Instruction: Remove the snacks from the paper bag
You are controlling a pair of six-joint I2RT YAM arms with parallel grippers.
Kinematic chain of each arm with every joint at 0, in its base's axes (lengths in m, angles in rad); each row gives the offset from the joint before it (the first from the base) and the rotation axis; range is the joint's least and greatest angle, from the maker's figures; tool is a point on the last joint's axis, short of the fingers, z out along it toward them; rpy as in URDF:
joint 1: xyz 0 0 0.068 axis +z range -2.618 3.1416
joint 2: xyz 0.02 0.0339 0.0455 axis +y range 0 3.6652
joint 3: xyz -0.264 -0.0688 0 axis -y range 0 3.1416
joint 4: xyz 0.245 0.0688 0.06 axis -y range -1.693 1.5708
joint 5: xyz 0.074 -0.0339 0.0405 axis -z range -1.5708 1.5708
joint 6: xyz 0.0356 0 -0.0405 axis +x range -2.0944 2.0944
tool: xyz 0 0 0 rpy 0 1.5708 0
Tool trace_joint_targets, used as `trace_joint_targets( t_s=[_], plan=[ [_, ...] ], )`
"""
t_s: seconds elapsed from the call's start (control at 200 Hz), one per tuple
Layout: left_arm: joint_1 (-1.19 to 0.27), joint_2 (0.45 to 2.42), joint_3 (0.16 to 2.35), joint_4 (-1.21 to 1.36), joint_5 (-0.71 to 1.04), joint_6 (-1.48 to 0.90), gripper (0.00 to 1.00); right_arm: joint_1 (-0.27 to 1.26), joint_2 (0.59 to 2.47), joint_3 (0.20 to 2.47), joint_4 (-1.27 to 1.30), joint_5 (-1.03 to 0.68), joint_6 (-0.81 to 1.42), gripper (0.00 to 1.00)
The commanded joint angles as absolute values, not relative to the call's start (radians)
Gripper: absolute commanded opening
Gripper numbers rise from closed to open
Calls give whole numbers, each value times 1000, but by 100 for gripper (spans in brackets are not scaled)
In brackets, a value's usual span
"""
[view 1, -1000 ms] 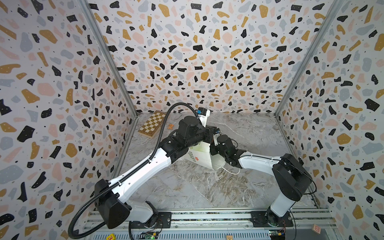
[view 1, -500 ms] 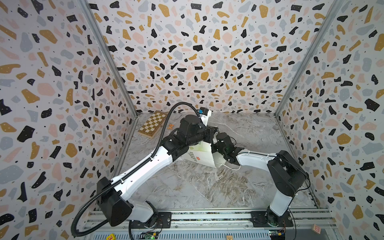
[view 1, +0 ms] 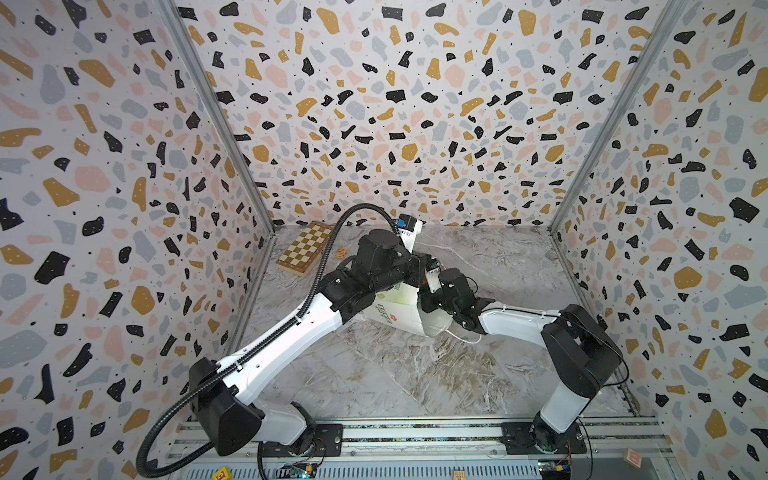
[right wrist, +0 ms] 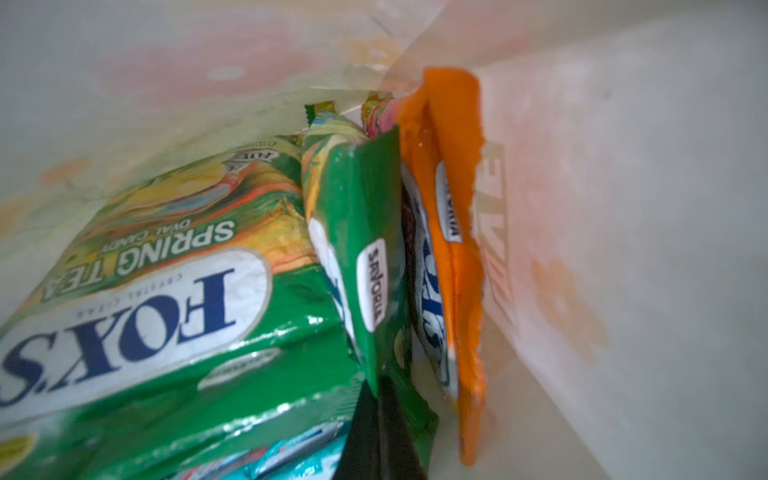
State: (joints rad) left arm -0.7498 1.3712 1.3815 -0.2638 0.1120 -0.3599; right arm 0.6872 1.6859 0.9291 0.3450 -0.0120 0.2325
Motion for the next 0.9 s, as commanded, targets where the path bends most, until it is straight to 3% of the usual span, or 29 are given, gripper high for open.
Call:
trace_joint_targets(
  t_s=[0.0, 0.481, 0.896],
  plan=[
    [-759, 1314, 1428, -235, 68, -310, 0, 672, 1577, 903, 344, -2, 214, 0],
    [-760, 1323, 1392, -242, 54, -301, 0, 644, 1393, 812, 280, -83, 212, 0],
    [-761, 1337, 1377, -236, 71, -301, 0, 636, 1308, 776, 203, -16, 225, 0]
  ],
)
